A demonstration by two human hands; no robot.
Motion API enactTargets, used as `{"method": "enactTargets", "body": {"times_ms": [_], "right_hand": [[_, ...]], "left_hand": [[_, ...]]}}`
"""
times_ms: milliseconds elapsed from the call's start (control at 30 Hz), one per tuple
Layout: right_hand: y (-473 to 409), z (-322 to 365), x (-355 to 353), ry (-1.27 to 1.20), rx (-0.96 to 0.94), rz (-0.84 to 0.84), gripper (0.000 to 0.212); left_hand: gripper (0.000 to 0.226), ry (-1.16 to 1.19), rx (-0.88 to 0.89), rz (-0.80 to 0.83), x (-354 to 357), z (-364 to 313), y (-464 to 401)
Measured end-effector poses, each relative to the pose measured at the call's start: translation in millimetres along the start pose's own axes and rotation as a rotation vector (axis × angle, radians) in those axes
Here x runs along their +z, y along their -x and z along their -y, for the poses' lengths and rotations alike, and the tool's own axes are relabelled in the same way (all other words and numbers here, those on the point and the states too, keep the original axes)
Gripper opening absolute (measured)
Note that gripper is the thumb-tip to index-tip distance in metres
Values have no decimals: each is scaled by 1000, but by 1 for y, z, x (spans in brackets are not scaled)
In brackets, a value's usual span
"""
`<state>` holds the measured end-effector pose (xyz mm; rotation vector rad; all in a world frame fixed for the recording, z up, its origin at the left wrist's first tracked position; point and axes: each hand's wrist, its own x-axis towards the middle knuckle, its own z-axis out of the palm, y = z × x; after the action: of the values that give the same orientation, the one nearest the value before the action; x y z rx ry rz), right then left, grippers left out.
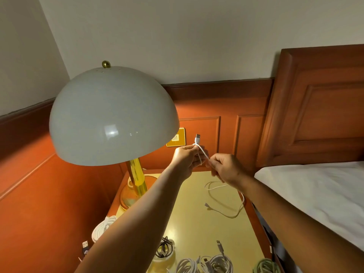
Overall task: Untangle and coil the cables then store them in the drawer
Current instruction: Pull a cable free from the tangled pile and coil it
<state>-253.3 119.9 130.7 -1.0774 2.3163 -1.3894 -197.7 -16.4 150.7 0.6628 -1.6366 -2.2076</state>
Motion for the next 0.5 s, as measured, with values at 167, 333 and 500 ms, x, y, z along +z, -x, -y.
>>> {"method": "enactTargets", "body": {"times_ms": [167, 333, 500], "right_hand": [[5, -36, 26, -281, 131, 150, 42], [-15, -43, 35, -109, 219, 210, 29], [-35, -43, 26, 55, 228, 122, 35]], "left_hand": [[23, 326, -52, 41, 5, -1, 6], [23, 486, -18, -31, 1, 4, 7], [28, 429, 38, 46, -10, 9, 8]]}}
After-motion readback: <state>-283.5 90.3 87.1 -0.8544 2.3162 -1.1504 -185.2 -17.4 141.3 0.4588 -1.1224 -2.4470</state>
